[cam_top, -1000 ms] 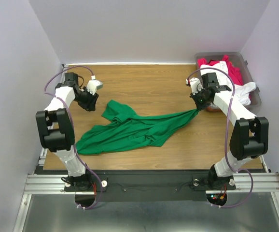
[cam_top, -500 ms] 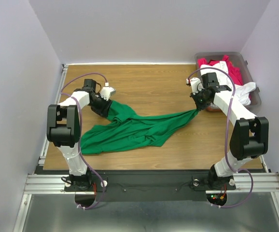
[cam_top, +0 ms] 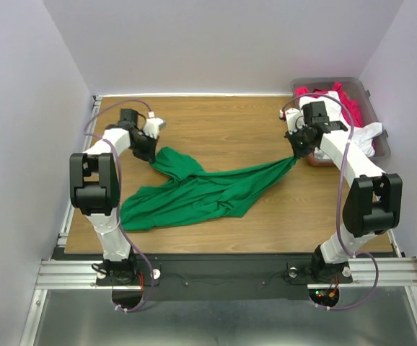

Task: Fold and stack the t-shirts
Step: Flatten the tshirt out

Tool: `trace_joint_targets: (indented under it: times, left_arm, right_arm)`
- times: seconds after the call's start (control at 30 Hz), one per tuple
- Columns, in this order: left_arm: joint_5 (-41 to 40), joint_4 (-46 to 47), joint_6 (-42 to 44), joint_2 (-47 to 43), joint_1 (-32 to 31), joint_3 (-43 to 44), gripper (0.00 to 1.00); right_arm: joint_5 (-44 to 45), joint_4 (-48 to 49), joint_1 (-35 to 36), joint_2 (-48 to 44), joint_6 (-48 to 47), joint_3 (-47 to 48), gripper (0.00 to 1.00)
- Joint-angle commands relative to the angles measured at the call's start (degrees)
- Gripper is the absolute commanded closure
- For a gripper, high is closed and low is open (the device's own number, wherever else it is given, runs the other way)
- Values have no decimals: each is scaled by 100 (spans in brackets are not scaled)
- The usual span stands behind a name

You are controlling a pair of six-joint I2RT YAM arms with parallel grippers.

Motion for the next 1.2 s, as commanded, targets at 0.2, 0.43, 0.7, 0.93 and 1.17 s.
trace_joint_targets:
  times: [0.2,0.43,0.7,0.93,1.17]
  left_arm:
    - [1601,-1490,-807,-335,1401,3097,100]
    - [2190,-1623,-1510,-722,1779,3846,100]
    - [1901,-1236,-1977,-1205,1841,3091,100]
    - [1480,-1007,-1942,-1311,1894,2300,100]
    - [1154,-832,-2135,-942,2280,2088,100]
  right_arm:
    - [184,195,-84,310,347,1635,100]
    - [281,274,-92,468,505,2848,100]
    - [-448,160,-75,661,391,2823,99]
    - [-958,63,267,908,321,2094,99]
    - [-1301,63,918,1372,391,1767,99]
